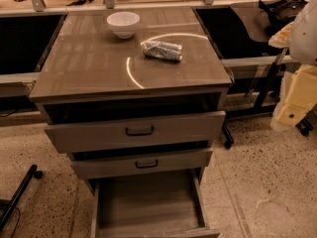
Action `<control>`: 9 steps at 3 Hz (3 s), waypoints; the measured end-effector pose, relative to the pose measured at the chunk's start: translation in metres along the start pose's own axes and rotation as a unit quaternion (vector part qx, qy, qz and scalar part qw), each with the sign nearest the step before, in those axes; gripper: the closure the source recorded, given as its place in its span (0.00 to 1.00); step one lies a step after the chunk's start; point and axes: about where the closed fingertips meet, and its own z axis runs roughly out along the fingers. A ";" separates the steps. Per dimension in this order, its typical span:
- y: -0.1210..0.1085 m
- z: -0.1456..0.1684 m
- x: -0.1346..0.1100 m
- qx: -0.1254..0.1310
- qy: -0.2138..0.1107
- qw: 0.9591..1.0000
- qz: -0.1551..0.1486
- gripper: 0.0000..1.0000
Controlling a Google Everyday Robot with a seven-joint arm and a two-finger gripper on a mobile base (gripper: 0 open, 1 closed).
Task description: Place redbull can into bottom drawer
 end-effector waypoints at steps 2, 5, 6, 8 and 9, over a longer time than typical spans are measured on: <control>-0.027 0.023 -0.031 0.001 -0.042 0.999 0.002 0.00; -0.072 0.059 -0.082 -0.011 -0.107 0.994 0.006 0.00; -0.095 0.074 -0.105 -0.013 -0.136 0.990 0.017 0.00; -0.130 0.124 -0.147 -0.019 -0.205 0.977 0.056 0.00; -0.133 0.126 -0.149 -0.019 -0.208 0.976 0.056 0.00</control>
Offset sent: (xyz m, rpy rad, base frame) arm 0.0699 0.0430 -0.0201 0.1434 -0.0260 0.0350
